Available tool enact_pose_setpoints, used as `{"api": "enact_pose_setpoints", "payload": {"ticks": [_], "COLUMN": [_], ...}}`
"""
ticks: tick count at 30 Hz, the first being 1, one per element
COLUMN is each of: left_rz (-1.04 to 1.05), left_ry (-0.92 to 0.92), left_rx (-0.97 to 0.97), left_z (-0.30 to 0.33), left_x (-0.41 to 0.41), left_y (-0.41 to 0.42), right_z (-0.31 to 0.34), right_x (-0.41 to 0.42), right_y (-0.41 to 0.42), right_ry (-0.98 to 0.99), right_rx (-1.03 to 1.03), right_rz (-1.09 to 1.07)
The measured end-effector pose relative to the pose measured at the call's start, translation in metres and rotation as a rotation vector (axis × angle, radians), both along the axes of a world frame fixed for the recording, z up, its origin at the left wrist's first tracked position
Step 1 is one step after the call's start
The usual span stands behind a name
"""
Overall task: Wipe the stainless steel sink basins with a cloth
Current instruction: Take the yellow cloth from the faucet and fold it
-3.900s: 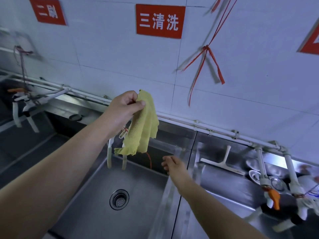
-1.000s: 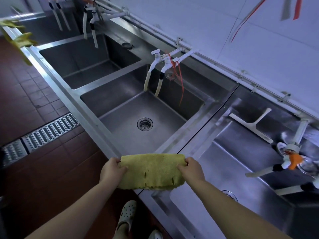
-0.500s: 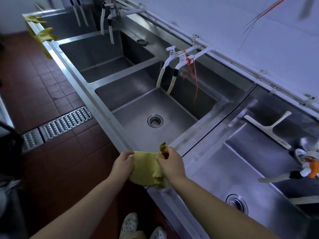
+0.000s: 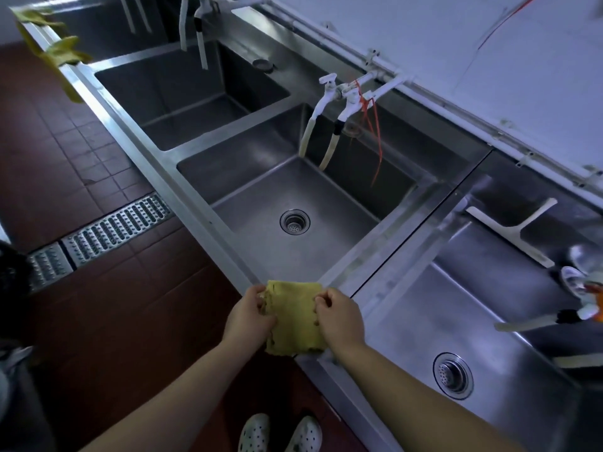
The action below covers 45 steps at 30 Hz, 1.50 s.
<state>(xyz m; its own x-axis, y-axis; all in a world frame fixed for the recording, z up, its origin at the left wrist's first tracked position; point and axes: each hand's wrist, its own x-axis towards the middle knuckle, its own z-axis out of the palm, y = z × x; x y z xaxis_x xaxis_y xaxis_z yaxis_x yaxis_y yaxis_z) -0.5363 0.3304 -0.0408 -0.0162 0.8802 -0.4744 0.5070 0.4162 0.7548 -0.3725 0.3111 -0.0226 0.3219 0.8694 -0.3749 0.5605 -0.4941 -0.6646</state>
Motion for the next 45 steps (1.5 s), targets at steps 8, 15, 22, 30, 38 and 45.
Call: {"api": "enact_pose_setpoints", "payload": {"ticks": [8, 15, 22, 30, 38, 45], "left_rz": [-0.244, -0.519, -0.757, -0.769, -0.952, -0.95], "left_ry": [-0.201, -0.366, -0.578, -0.425, -0.335, -0.291], "left_rx": [0.044, 0.066, -0.052, -0.123, -0.027, 0.076], "left_z": [0.062, 0.099, 0.115, 0.079, 0.045, 0.001], "left_x": [0.037, 0.122, 0.227, 0.376, 0.569, 0.697], "left_y": [0.013, -0.011, -0.072, -0.15, -0.23, -0.239], "right_z": [0.019, 0.042, 0.064, 0.049, 0.03, -0.006], "right_x": [0.034, 0.077, 0.173, 0.33, 0.516, 0.64], "right_y": [-0.039, -0.094, -0.175, -0.28, -0.361, -0.365], "right_ry": [0.244, 0.453, 0.911, 0.767, 0.128, -0.094], "right_rx": [-0.039, 0.03, 0.223, 0.236, 0.155, 0.146], "right_rz": [-0.354, -0.637, -1.108, -1.207, -1.001, -0.965]}}
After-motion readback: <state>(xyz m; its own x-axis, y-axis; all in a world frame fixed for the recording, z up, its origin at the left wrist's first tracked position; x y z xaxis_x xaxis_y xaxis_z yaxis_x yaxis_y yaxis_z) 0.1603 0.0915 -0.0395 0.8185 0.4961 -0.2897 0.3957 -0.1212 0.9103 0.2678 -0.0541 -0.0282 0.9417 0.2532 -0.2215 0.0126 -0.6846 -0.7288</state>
